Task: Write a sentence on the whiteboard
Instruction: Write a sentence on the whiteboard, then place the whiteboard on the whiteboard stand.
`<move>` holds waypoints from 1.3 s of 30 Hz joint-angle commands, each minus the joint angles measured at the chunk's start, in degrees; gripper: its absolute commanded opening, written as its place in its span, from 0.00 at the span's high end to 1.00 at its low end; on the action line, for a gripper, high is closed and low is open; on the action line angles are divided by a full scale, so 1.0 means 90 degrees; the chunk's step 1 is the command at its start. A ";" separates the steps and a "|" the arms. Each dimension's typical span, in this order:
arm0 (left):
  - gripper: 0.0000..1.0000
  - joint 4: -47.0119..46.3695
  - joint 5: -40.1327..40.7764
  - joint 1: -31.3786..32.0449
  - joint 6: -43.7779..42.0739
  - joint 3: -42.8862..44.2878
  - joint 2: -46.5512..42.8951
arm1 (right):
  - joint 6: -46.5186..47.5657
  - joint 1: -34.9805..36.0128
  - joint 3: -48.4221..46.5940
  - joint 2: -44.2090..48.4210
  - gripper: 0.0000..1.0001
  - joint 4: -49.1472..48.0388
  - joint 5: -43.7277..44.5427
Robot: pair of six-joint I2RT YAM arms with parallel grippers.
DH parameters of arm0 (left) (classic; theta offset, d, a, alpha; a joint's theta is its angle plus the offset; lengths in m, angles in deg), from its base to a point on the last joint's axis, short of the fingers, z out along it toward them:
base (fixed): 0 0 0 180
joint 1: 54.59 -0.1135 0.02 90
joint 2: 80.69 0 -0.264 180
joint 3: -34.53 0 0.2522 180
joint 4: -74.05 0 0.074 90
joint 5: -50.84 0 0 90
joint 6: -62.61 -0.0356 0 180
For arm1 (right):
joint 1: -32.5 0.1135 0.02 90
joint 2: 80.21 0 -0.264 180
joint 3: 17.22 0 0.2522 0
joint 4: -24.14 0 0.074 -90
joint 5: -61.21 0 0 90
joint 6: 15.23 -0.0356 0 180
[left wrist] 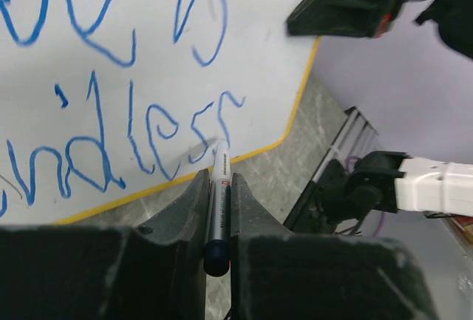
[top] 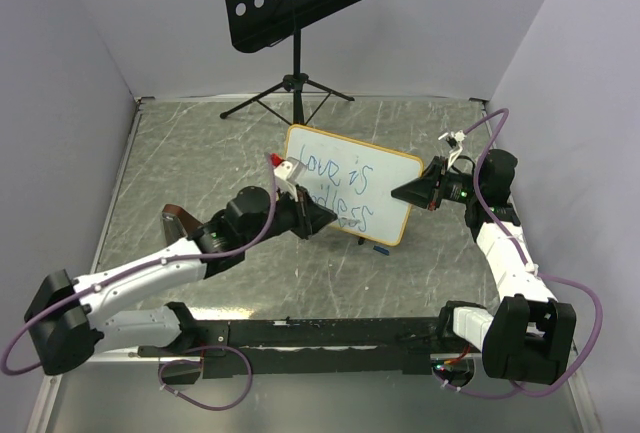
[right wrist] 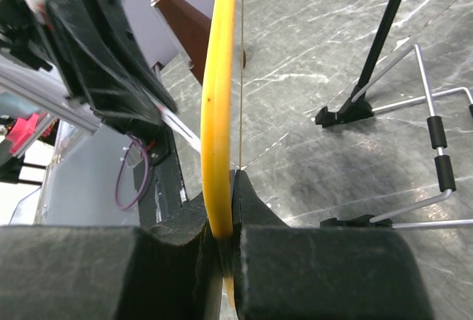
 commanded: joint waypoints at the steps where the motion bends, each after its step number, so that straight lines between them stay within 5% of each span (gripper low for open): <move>1: 0.99 -0.0272 -0.0491 -0.0043 -0.0098 0.0044 -0.0672 | -0.0038 0.0026 -0.0161 0.0165 1.00 -0.0393 -0.0370; 16: 0.99 0.0793 -0.0776 -0.1986 -0.0567 -0.0151 -0.2441 | 0.0537 0.0016 -0.0308 0.0125 1.00 0.0105 -0.0225; 29: 0.99 0.0822 -0.0053 -0.2192 -0.0431 -0.0708 -0.3738 | 0.1807 -0.0004 -0.1040 -0.0411 1.00 0.0701 0.0176; 39: 0.99 0.0686 -0.0131 -0.2182 0.0047 -0.1176 -0.4267 | -0.0027 0.0016 0.0550 -0.0987 1.00 -0.3880 0.0703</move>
